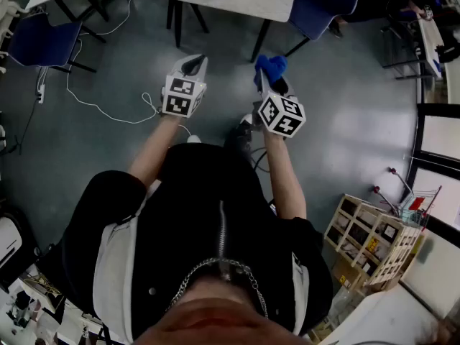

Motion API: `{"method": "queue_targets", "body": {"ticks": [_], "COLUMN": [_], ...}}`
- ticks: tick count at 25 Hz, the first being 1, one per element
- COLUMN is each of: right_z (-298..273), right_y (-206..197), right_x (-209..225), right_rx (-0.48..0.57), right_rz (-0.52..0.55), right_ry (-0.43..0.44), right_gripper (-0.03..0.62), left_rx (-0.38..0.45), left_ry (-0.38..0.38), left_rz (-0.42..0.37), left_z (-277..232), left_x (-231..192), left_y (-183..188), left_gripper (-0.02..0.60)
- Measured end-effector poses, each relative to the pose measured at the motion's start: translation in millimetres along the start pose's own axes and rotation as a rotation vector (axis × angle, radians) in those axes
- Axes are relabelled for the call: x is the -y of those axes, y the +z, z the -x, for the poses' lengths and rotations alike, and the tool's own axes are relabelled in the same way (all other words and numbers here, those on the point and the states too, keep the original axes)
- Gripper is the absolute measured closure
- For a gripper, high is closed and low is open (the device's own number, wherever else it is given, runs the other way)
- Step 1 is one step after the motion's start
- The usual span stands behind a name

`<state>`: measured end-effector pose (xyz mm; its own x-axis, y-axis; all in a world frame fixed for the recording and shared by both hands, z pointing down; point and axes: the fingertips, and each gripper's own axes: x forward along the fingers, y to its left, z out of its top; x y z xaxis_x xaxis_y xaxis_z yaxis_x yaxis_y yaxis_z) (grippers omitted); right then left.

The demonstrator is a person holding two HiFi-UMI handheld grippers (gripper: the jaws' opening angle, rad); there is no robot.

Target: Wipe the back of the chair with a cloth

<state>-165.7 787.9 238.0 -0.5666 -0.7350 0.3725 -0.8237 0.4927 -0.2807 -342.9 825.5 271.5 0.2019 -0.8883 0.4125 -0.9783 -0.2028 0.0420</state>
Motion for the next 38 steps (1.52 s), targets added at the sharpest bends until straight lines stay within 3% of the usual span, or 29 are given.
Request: {"method": "queue_targets", "body": {"ticks": [6,15,30,38], "right_z": [-12.9,-46.7,-153.4,-203.7], "right_y": [-2.9,9.5,96.4,128.1], "right_x": [-22.8,-8.4,167.0,228.9], "right_rx": [-0.002,0.007,-0.028,-0.026], "right_rz": [0.029,-0.020,-0.027,-0.047], "right_ry": [0.020,0.061,0.091,0.061], "right_gripper": [0.449,0.441,0.441,0.441], "left_rx": [0.009,-0.051,-0.043,-0.038], "left_ry": [0.013,0.027,0.054,0.002], "left_rz": [-0.009,0.035,0.054,0.050], "left_z": [11.3,-19.0,-221.6,-318.8], "left_x": [-20.6,-25.9,22.2,39.9], "left_y": [0.8,-7.0,90.5,135.1], "left_gripper": [0.571,0.571,0.571,0.571]}}
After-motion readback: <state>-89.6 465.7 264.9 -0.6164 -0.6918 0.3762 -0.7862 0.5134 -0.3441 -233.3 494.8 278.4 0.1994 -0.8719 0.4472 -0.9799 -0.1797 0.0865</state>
